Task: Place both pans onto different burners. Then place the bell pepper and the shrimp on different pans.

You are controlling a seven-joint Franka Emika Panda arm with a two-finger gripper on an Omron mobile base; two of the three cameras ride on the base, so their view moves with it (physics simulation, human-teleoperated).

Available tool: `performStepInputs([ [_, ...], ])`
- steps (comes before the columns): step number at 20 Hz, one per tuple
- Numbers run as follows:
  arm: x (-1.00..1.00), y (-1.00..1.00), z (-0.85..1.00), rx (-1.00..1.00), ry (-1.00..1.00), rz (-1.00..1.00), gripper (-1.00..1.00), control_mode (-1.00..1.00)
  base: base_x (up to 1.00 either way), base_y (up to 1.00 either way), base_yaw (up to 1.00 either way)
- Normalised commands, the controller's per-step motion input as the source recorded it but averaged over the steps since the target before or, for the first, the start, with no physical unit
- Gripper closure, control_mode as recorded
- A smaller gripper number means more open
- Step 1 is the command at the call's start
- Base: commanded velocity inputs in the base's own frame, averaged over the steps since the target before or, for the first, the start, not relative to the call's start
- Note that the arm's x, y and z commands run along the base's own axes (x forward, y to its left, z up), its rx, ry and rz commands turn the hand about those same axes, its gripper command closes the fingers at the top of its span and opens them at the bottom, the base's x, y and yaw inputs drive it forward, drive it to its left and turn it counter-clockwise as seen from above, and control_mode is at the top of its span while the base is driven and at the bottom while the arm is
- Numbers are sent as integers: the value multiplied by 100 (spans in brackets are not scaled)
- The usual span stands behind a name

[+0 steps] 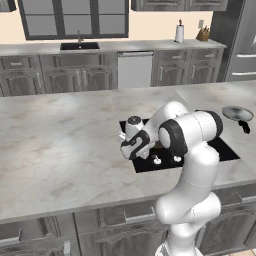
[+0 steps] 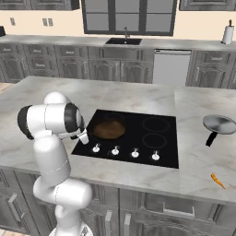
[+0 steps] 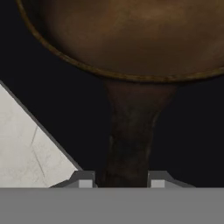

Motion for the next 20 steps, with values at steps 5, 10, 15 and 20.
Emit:
performStepInputs([
  [5,-26,-10,0,-4,0,0,-100,-100,0,0,0],
  [10,-33,-12,8,-3,-1,6,-100,-100,0,0,0],
  [15,-11,-6,36,0,-2,7,-100,-100,0,0,0],
  [20,41,0,31,0,0,1,-100,-100,0,0,0],
])
